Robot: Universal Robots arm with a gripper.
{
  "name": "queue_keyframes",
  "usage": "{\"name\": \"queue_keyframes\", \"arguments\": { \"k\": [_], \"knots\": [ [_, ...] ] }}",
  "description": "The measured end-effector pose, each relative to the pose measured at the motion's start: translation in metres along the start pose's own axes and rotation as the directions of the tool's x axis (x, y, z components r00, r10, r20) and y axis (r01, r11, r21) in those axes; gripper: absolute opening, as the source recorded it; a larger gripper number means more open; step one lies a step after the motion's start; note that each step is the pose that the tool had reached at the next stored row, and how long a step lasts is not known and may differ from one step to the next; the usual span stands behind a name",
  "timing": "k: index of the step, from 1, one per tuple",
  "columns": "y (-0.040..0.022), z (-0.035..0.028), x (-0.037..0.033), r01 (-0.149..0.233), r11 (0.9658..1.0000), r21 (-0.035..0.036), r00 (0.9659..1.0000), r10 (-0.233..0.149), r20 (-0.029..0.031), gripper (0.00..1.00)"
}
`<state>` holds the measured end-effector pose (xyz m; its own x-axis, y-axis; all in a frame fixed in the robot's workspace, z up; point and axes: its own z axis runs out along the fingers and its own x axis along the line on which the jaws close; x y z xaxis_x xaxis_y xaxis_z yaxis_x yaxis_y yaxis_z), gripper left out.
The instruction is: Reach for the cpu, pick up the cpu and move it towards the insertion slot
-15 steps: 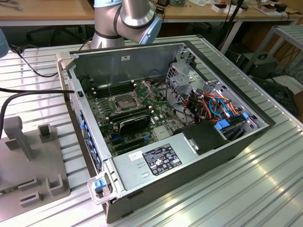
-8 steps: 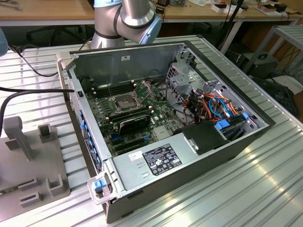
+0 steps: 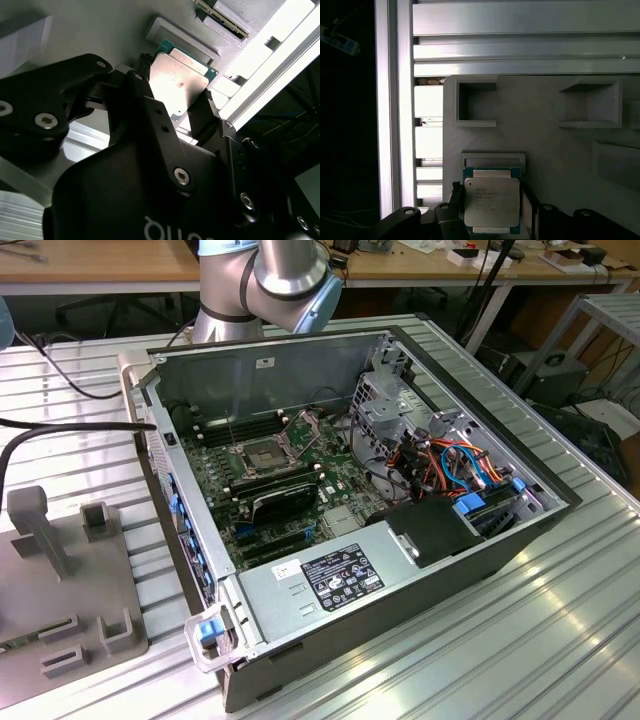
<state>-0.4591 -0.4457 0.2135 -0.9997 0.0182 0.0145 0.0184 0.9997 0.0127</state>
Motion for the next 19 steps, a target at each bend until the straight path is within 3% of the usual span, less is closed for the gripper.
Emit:
{"name": "queue_keyframes", "arguments": {
  "k": [8,19],
  "knots": [
    [0.0000,-0.0016,0.0000,0.000,1.0000,-0.0001,1.0000,0.000,-0.0004,0.55],
    [0.0001,-0.0107,0.0001,0.000,1.0000,-0.0002,1.0000,0.000,-0.0020,0.55]
  ]
}}
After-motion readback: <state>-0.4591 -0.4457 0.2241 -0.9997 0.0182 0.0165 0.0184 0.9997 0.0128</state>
